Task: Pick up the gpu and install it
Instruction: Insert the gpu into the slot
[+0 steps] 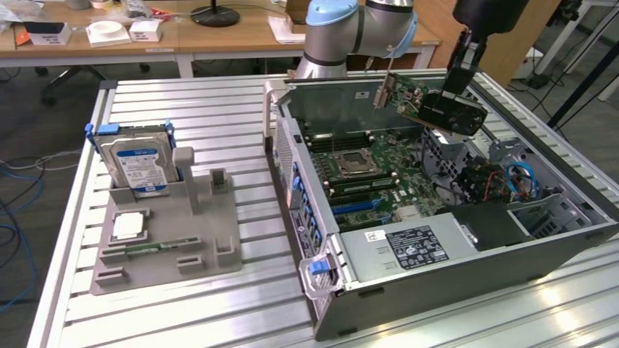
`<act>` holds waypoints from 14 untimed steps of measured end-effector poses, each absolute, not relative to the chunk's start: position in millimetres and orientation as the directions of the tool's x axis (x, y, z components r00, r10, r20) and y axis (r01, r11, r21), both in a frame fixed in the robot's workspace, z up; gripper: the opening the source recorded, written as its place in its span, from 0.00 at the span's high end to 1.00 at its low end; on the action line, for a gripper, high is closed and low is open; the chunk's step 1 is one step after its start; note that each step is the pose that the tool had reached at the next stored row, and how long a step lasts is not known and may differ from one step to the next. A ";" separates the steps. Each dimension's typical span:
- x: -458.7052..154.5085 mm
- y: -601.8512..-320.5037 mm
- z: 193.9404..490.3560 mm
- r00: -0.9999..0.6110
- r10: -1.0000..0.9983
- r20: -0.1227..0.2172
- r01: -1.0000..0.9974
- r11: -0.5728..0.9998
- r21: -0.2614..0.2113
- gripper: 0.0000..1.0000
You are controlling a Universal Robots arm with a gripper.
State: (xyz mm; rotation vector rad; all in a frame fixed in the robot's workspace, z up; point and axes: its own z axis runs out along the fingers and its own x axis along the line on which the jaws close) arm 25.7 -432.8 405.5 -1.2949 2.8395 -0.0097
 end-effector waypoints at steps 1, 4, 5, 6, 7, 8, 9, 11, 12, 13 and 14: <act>25.7 -432.8 405.5 -0.654 -0.757 -0.016 -0.756 0.654 -0.014 0.74; 25.7 -432.8 405.5 -0.648 -0.761 -0.016 -0.761 0.649 -0.014 0.74; 25.7 -432.8 405.5 -0.647 -0.763 -0.016 -0.763 0.647 -0.014 0.74; 25.7 -432.8 405.5 -0.645 -0.764 -0.016 -0.764 0.645 -0.014 0.74; 25.8 -432.8 405.5 -0.643 -0.766 -0.016 -0.766 0.643 -0.014 0.74; 25.8 -432.8 405.5 -0.641 -0.767 -0.016 -0.767 0.641 -0.014 0.74; 25.8 -432.8 405.5 -0.639 -0.769 -0.016 -0.769 0.639 -0.014 0.74; 25.8 -432.8 405.5 -0.636 -0.772 -0.016 -0.772 0.636 -0.014 0.74; 25.8 -432.8 405.5 -0.634 -0.773 -0.016 -0.773 0.634 -0.014 0.74; 25.8 -432.8 405.5 -0.632 -0.775 -0.016 -0.775 0.632 -0.014 0.74; 25.8 -432.8 405.5 -0.630 -0.776 -0.016 -0.776 0.630 -0.014 0.74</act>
